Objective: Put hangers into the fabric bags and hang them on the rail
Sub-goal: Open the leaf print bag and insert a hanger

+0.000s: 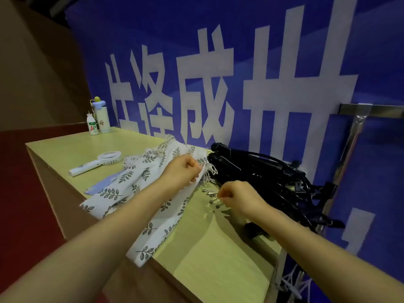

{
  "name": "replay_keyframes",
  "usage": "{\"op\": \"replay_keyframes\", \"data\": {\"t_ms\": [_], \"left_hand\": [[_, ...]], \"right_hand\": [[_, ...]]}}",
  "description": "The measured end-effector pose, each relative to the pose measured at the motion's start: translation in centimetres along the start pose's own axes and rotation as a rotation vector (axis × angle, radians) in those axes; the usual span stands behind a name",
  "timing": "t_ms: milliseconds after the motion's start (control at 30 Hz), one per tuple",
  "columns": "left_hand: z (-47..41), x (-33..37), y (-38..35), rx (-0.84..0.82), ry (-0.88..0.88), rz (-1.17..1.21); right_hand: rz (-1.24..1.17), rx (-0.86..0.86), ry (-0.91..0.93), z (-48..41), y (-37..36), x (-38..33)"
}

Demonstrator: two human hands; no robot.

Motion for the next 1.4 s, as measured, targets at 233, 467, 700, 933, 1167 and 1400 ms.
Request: {"op": "replay_keyframes", "data": {"t_ms": [233, 467, 700, 933, 1167, 1400], "left_hand": [[-0.8, -2.2, -0.7, -0.012, 0.017, -0.057], [-1.6, -2.2, 0.3, 0.163, -0.033, -0.196], [-5.7, -1.5, 1.1, 0.201, -0.115, -0.409], [-9.6, -2.1, -0.1, -0.077, -0.226, -1.126], [-8.6, 1.1, 2.3, 0.194, -0.402, -0.957], [-2.8, 1.5, 5.8, 0.393, -0.52, -0.672]], "right_hand": [[0.288, -0.153, 0.126, -1.1, -3.4, 0.3], [0.329, -0.173, 0.195, -2.0, -4.4, 0.0], [0.321, -0.191, 0.251, -2.7, -4.6, -0.4], [0.223, -0.153, 0.211, -3.5, -3.6, -0.8], [-0.458, 0.103, -0.058, -5.3, 1.7, -0.7], [-1.099, 0.207, -0.102, -5.1, 4.6, -2.6]]}}
Point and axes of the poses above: each hand's wrist, its own z-axis away from the middle knuckle, its own y-axis out of the back of the hand, x = y × z, the point moved 8 cm from there along -z, towards the middle knuckle, and after that the axes turned 7 degrees about -z, right-handed, at the moved point
